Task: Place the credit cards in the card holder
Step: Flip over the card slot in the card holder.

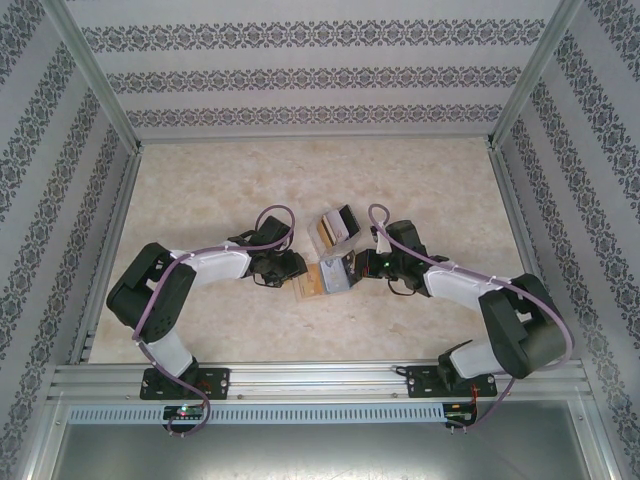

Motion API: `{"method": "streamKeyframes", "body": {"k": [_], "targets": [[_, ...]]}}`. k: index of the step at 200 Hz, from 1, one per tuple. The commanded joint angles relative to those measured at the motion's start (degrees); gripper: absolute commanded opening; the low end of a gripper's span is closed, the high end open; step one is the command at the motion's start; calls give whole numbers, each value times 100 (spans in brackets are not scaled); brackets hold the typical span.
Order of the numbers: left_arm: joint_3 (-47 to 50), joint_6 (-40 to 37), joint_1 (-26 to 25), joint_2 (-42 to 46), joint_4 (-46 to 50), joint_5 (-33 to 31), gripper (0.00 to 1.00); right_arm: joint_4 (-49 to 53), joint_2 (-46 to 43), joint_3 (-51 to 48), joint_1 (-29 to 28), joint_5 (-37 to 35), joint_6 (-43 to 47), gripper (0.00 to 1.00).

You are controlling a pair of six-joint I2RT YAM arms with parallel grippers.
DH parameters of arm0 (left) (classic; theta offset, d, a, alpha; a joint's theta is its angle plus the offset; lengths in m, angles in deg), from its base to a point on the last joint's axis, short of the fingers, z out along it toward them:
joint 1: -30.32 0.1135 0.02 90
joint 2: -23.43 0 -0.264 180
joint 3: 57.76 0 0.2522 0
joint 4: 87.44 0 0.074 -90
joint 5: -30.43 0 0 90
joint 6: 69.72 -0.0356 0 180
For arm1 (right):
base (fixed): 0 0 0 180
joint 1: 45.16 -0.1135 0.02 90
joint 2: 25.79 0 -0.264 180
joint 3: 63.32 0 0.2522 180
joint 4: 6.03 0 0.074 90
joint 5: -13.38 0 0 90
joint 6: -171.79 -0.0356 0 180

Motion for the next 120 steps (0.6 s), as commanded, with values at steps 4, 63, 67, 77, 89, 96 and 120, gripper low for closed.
{"method": "streamKeyframes", "body": {"k": [4,63,67,77,89,96,120], "targets": [[3,28,-172,-476,-363,91,40,-142,-349,-72,-69,125,-193,2],[-121,-7,-190,-572,-400,167,38,-123,-445,67,-117,405,-402,3],[-140,-7,-190,-582,-404,179,38,-123,-421,86,-133,434,-418,3],[-154,-5,-190,-595,-425,186,38,-140,-377,106,-176,414,-456,3],[-178,-15,-199,-617,-434,191,37,-151,-341,125,-221,387,-482,4],[-188,-25,-207,-626,-457,204,37,-159,-321,142,-244,376,-491,4],[-232,-25,-223,-653,-488,222,37,-122,-275,179,-297,347,-473,4]]}}
